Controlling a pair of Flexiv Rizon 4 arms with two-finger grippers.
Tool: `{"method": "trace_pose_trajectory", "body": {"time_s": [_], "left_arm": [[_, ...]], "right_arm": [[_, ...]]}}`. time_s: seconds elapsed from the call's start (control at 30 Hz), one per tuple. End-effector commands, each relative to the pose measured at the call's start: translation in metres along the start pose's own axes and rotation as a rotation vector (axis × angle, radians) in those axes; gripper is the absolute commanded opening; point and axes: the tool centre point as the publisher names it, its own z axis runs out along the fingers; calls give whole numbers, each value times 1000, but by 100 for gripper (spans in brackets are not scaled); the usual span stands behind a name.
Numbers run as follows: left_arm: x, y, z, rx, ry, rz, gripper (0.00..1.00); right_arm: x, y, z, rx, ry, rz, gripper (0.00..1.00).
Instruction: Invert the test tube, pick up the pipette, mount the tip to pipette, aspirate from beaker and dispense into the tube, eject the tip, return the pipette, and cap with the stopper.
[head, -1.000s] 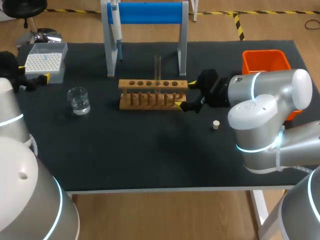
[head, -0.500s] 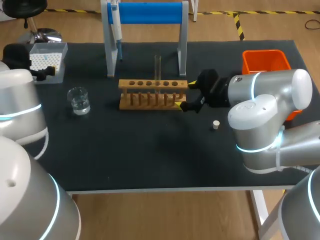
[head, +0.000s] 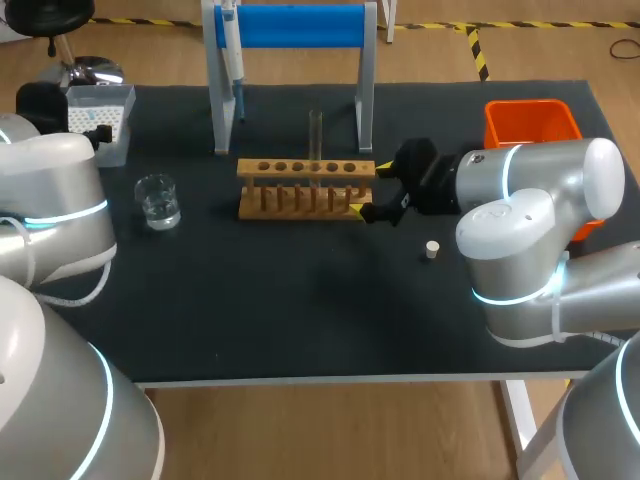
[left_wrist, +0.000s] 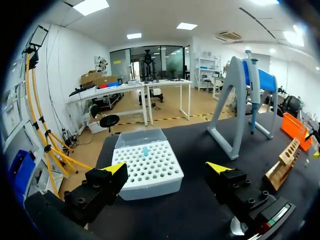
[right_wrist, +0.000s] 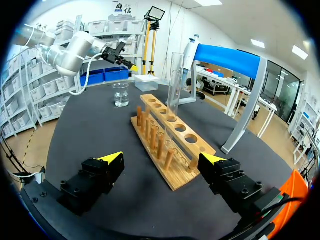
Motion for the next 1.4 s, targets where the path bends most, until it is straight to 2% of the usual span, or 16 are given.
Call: {"method": "trace_pose_trajectory", "body": {"time_s": [0.03, 0.43, 0.5, 0.63, 0.8, 1.17, 1.37, 1.4], "left_arm": [[-5, -1, 24, 3, -16, -3, 100], [-23, -2, 53, -15, 3, -5, 100], [-25, -2, 56, -17, 5, -5, 87], [-31, -3, 62, -19, 2, -7, 71], [-35, -5, 70, -20, -2, -6, 74], [-40, -7, 85, -21, -2, -6, 68], [-38, -7, 90, -24, 0, -5, 54], [-39, -7, 92, -24, 1, -6, 49]], "right_arm": [[0, 0, 0, 0, 0, 0, 100], [0, 0, 0, 0, 0, 0, 100], [0, 0, 0, 0, 0, 0, 100], [0, 0, 0, 0, 0, 0, 100], [0, 0, 0, 0, 0, 0, 100], [0, 0, 0, 0, 0, 0, 100], [0, 0, 0, 0, 0, 0, 100], [0, 0, 0, 0, 0, 0, 100]]}}
